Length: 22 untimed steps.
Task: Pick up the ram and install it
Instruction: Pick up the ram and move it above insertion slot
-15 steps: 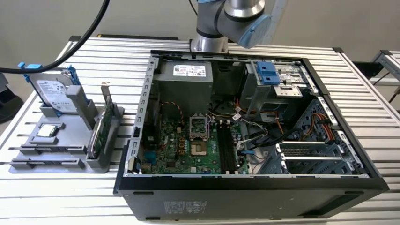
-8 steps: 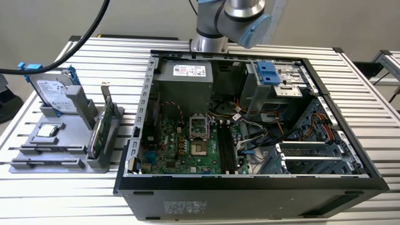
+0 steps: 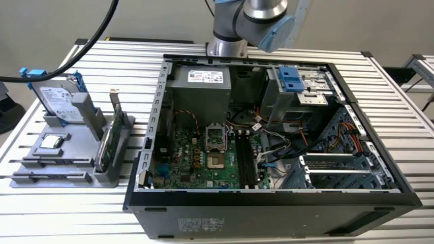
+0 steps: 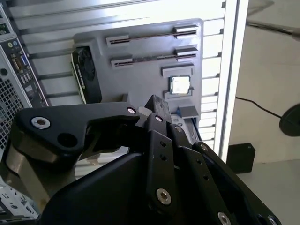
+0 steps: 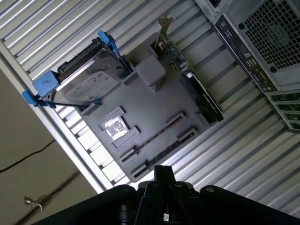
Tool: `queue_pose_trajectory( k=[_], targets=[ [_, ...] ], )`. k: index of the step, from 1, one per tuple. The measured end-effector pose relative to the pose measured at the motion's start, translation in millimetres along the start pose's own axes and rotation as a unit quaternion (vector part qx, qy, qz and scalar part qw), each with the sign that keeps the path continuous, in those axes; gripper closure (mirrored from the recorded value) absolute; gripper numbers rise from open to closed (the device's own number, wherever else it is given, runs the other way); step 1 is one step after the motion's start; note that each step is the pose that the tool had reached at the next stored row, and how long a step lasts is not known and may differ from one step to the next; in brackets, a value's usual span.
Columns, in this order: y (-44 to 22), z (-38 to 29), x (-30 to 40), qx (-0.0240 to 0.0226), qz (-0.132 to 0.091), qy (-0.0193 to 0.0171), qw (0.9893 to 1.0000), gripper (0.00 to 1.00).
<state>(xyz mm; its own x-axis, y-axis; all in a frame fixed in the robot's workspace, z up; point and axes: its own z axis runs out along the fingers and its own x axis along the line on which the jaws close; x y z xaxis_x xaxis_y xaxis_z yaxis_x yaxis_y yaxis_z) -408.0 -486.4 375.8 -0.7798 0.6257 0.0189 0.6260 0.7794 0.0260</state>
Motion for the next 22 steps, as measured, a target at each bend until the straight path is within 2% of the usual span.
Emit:
queue_pose_trajectory(
  k=[8, 22],
  targets=[
    [0.0, 0.4, 0.0, 0.0006, 0.022, 0.0007, 0.9998, 1.00],
    [-0.1, 1.3, 0.0, 0.0023, 0.055, 0.0027, 0.9985, 1.00]
  ],
)
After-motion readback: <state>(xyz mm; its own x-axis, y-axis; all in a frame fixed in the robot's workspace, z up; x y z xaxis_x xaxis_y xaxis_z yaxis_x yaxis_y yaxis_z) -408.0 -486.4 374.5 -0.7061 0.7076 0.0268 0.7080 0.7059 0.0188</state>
